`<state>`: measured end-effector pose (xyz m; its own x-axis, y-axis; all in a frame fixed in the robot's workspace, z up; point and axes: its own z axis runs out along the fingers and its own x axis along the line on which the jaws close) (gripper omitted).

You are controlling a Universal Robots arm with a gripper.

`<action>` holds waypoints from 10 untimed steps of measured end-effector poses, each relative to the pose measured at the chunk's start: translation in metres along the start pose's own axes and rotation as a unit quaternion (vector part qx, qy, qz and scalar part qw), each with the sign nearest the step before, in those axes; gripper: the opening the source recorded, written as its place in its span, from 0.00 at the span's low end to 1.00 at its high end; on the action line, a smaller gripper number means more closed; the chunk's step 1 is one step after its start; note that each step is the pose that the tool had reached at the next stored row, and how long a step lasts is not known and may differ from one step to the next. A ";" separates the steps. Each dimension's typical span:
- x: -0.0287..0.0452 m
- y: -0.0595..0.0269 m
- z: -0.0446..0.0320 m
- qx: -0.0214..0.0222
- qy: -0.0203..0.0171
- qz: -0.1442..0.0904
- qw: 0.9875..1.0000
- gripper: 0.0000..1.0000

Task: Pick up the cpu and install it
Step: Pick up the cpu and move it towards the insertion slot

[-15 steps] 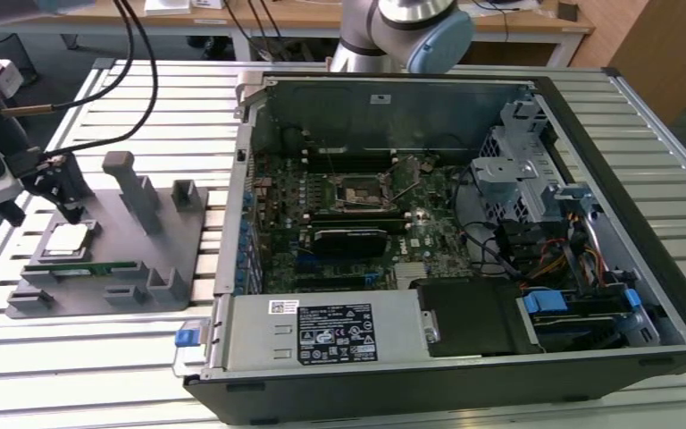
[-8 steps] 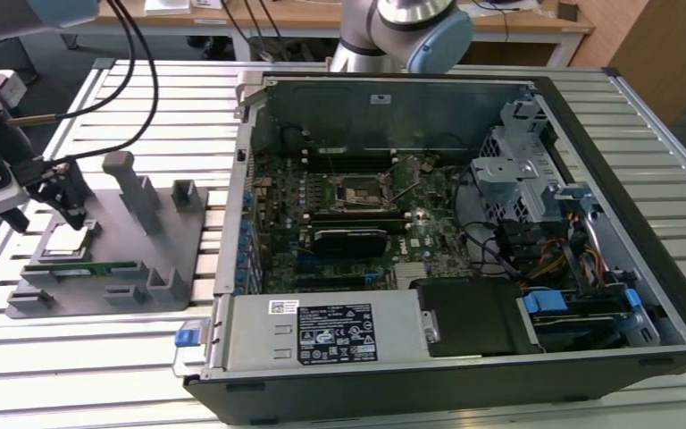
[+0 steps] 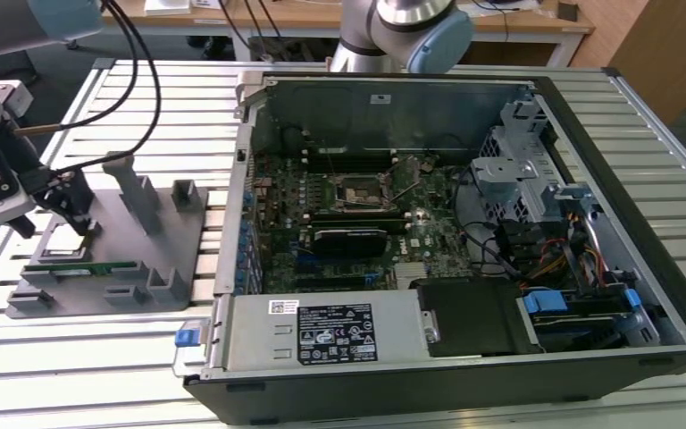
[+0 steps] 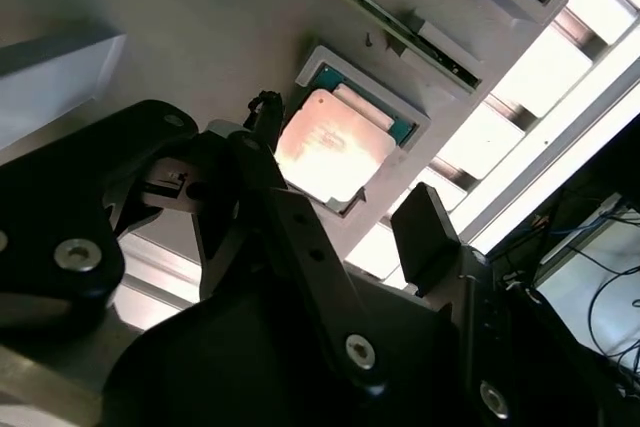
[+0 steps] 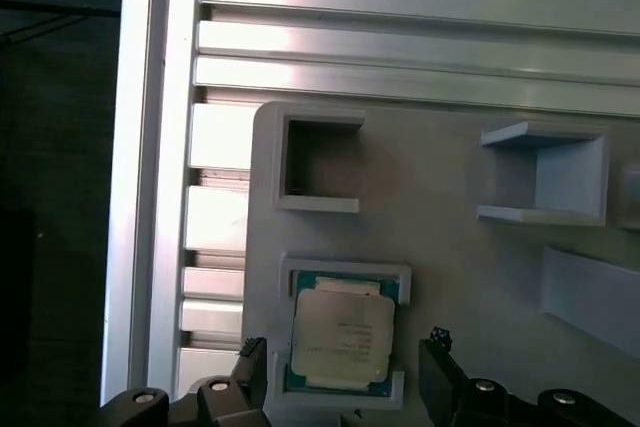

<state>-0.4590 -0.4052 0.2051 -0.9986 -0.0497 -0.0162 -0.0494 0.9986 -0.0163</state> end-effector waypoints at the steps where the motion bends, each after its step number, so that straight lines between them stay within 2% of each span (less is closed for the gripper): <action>1: 0.0000 0.0000 0.0012 0.000 0.000 0.000 1.000 0.71; 10: 0.0002 0.0042 0.0080 0.000 0.000 0.016 1.000 0.71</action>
<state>-0.4593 -0.4012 0.1970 -0.9997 -0.0182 -0.0162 -0.0179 0.9997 -0.0163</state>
